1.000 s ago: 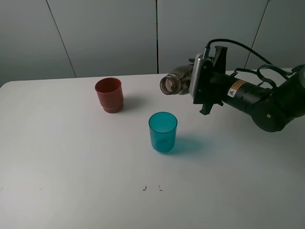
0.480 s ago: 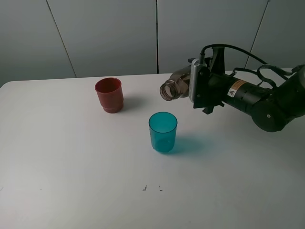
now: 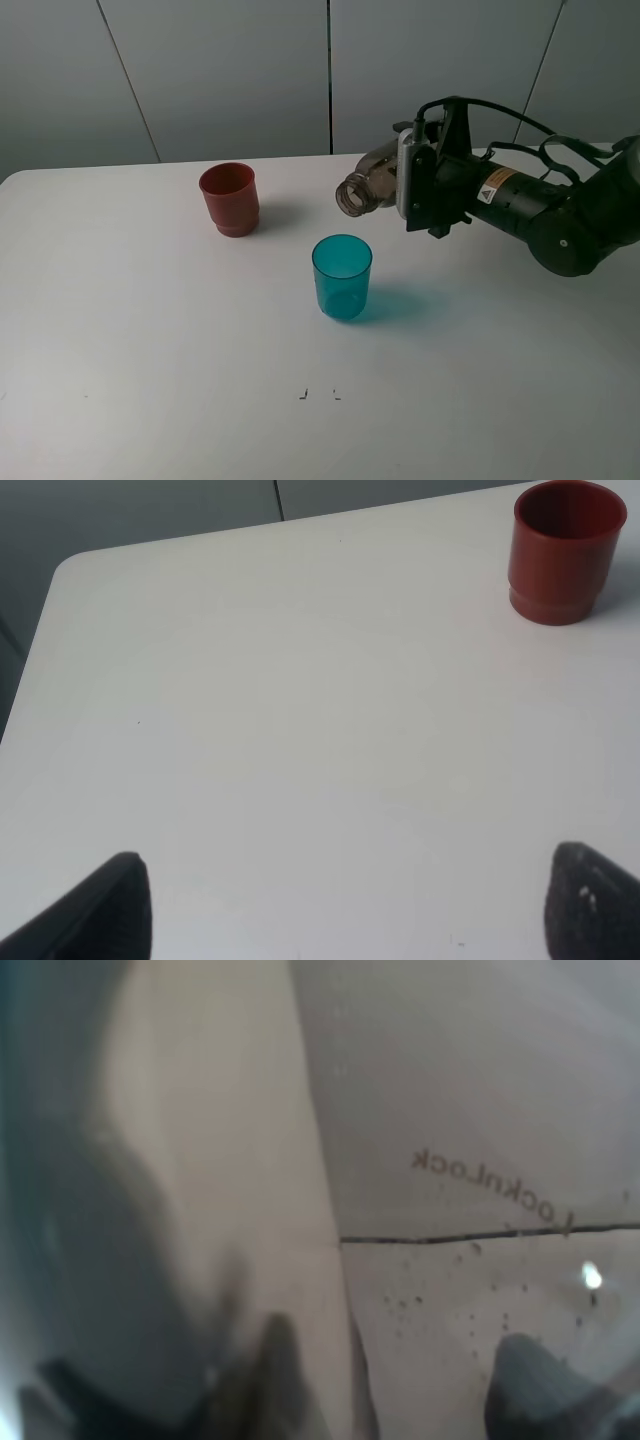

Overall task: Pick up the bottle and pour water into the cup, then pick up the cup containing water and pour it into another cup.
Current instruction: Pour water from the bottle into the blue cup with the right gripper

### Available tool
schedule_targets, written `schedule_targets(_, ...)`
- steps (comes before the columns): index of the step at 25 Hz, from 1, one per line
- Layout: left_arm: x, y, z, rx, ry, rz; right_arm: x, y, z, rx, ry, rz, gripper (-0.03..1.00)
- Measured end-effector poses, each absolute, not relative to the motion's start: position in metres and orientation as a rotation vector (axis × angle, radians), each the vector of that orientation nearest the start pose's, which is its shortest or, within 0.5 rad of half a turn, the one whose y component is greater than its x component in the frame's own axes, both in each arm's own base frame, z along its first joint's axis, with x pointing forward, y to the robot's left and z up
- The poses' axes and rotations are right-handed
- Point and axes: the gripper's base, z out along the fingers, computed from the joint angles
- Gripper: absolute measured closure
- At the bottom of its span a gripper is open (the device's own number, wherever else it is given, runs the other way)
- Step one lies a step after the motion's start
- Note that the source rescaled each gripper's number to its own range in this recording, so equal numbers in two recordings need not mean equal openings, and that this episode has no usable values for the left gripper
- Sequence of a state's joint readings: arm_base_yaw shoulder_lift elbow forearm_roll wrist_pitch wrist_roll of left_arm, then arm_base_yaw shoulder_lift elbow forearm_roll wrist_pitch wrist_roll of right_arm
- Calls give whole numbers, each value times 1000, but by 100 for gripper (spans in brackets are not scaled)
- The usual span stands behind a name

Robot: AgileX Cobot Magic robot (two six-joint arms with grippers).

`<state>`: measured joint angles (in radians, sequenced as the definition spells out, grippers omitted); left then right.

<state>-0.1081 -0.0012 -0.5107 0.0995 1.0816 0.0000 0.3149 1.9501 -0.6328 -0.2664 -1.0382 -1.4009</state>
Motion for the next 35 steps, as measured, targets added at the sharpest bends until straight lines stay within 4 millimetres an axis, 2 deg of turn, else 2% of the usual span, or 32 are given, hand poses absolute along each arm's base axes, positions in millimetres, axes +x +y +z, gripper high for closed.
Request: schedule_targets(35,-7,9,279,111,2047,56,309,122,124,-1653,836,-811,96)
